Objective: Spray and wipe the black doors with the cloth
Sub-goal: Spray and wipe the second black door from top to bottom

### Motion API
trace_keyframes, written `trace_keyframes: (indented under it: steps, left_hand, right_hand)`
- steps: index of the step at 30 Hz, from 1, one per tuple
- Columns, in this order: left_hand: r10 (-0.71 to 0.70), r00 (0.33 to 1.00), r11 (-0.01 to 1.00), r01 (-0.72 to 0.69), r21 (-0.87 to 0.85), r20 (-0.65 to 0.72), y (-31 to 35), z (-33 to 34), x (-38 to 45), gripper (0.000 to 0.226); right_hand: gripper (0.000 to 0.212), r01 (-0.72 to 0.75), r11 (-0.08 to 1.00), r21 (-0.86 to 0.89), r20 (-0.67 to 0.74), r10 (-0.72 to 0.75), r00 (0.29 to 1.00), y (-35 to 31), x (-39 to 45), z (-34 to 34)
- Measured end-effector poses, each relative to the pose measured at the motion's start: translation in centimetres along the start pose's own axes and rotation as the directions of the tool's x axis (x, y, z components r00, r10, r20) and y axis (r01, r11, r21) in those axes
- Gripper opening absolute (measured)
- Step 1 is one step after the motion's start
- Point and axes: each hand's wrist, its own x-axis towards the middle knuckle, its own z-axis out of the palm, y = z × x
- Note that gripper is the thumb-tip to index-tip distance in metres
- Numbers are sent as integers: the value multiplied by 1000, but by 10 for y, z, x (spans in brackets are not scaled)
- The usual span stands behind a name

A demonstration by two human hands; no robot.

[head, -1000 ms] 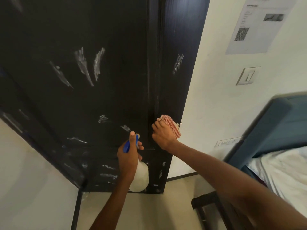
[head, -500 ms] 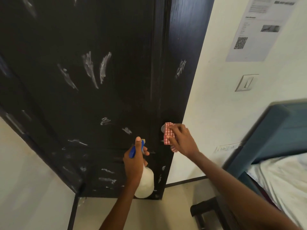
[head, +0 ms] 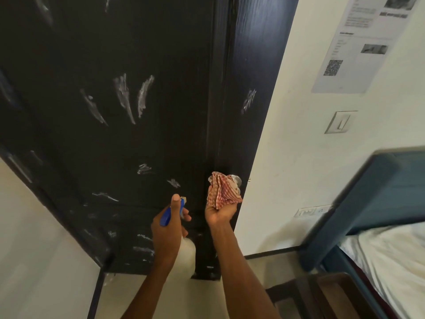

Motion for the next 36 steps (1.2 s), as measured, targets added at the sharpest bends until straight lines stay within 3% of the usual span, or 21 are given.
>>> trace_keyframes:
  steps: [3, 8, 13, 16, 19, 23, 26, 28, 31, 32, 33, 35, 36]
  left_hand:
    - [-13, 1000, 1000, 13, 21, -1, 0, -5, -2, 51]
    - [28, 1000, 999, -28, 24, 10, -1, -2, -9, 50]
    - [32, 999, 998, -33, 54, 23, 5, 2, -7, 54]
    - [40, 999, 997, -42, 71, 33, 5, 4, -5, 53]
    - [50, 998, 997, -52, 63, 32, 6, 1, -5, 54]
    - [40, 999, 999, -41, 27, 29, 10, -7, -5, 57]
    - [33, 999, 999, -33, -2, 11, 9, -13, -3, 59]
    - [26, 1000, 1000, -26, -3, -2, 9, -16, 1, 59]
    - [32, 999, 999, -32, -2, 8, 11, -14, 6, 59]
    - [36, 999, 999, -36, -5, 19, 12, -12, 7, 59]
    - [42, 999, 999, -42, -5, 33, 13, -8, 8, 60]
    - [67, 996, 998, -67, 0, 57, 15, -1, 8, 60]
    - [81, 995, 997, -81, 0, 64, 16, 2, 8, 60]
  right_hand:
    - [53, 23, 998, -60, -12, -24, 1000, -11, 9, -14]
    - [52, 46, 991, -125, -151, -65, 986, -26, 15, -19]
    - [53, -12, 997, -73, -104, 4, 995, -7, 5, -8]
    - [45, 24, 987, -159, -53, -33, 998, -12, 6, -9]
    - [42, 21, 970, -244, -127, -53, 990, -22, 4, -16]
    - [35, 168, 927, -336, -131, -222, 966, -29, 7, -23]
    - [28, 331, 837, -436, -97, -409, 907, -34, 8, -23]
    - [26, 437, 703, -561, -17, -537, 843, -42, 6, -18]
    - [31, 571, 394, -720, 288, -578, 763, -47, 6, -13]
    - [35, 605, 238, -760, 422, -527, 738, -46, 6, -13]
    - [38, 635, 17, -773, 562, -446, 696, -45, 8, -14]
    - [45, 626, -449, -638, 759, -229, 609, -48, 14, -22]
    - [49, 612, -566, -552, 794, -131, 594, -52, 15, -25]
